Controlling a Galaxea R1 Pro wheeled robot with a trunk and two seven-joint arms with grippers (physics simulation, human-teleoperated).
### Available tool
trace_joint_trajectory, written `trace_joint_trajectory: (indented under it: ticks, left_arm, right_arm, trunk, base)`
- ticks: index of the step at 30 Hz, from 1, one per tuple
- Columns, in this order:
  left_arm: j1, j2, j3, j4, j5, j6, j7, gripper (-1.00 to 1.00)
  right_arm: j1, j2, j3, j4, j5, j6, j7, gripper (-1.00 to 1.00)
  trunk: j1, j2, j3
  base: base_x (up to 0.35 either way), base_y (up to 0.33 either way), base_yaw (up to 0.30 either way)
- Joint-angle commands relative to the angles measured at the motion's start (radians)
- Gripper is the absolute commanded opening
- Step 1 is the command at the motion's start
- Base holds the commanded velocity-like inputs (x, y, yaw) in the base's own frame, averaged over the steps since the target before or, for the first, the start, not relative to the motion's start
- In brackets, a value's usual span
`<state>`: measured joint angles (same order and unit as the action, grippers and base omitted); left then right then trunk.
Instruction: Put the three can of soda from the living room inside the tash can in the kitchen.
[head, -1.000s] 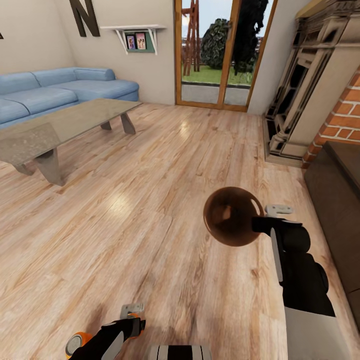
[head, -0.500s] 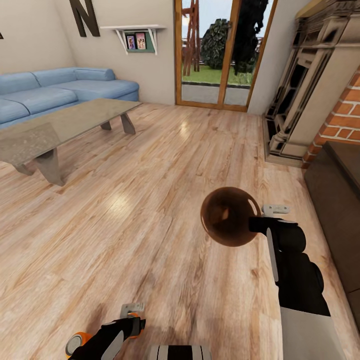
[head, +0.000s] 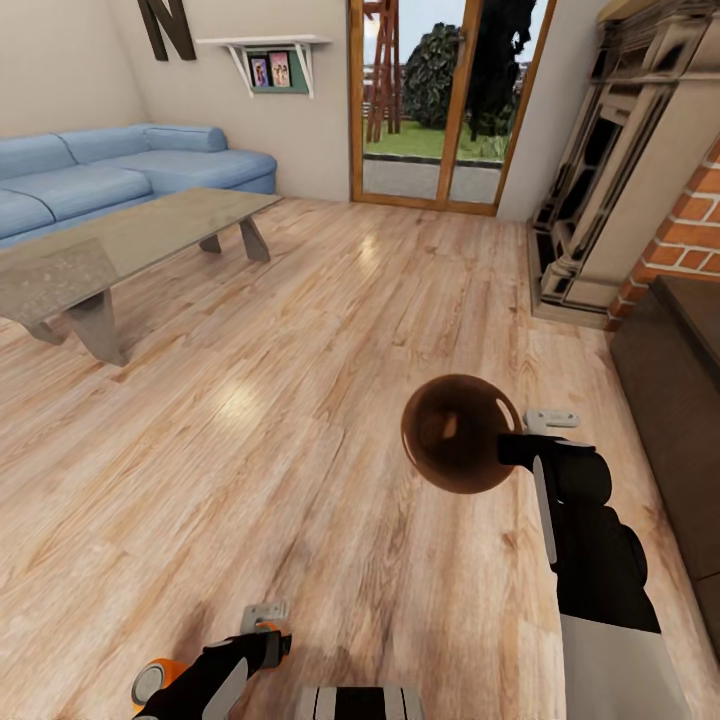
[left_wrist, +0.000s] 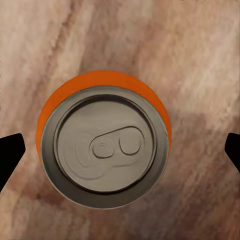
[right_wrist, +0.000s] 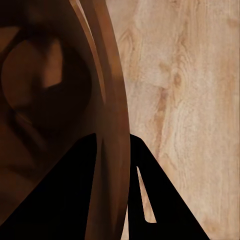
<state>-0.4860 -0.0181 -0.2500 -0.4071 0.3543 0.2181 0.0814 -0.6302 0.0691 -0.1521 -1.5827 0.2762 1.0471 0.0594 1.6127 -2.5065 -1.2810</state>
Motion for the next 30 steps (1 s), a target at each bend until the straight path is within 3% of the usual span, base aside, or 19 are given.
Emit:
trace_joint_trajectory:
  ticks: [1,6,10,20,26,30]
  left_arm:
    - [0.0,0.0,0.0,0.0,0.0,0.0,0.0,1.0]
    - [0.0,0.001,0.0,-0.011,0.0,0.0,0.001,1.0]
    - [0.0,0.001,0.0,-0.018,0.0,0.001,0.0,1.0]
    - [0.001,0.001,0.0,-0.037,0.0,0.002,0.001,1.0]
    - [0.0,0.001,0.0,-0.047,0.0,0.003,0.0,1.0]
    - [0.001,0.001,0.0,-0.051,0.0,0.003,0.0,1.0]
  right_arm:
    - [0.0,0.0,0.0,0.0,-0.012,0.0,0.005,-1.0]
    - [0.0,0.0,0.001,0.0,-0.012,0.0,0.005,-1.0]
    - [0.0,0.001,0.002,0.0,-0.012,0.0,0.005,-1.0]
    - [0.0,0.001,0.002,0.0,-0.014,0.0,0.005,-1.0]
    - [0.001,0.001,0.002,0.0,-0.014,0.0,0.005,-1.0]
    - [0.001,0.001,0.002,0.0,-0.014,0.0,0.005,-1.0]
  trunk:
    - [0.0,0.0,0.0]
    - [0.0,0.0,0.0]
    - [0.002,-0.001,-0.015]
    - [0.002,-0.001,-0.015]
    - [0.004,-0.002,-0.039]
    - [0.004,-0.002,-0.039]
  base:
    - [0.0,0.0,0.0]
    - [0.0,0.0,0.0]
    - [0.0,0.0,0.0]
    - [0.0,0.0,0.0]
    - [0.0,0.0,0.0]
    - [0.0,0.0,0.0]
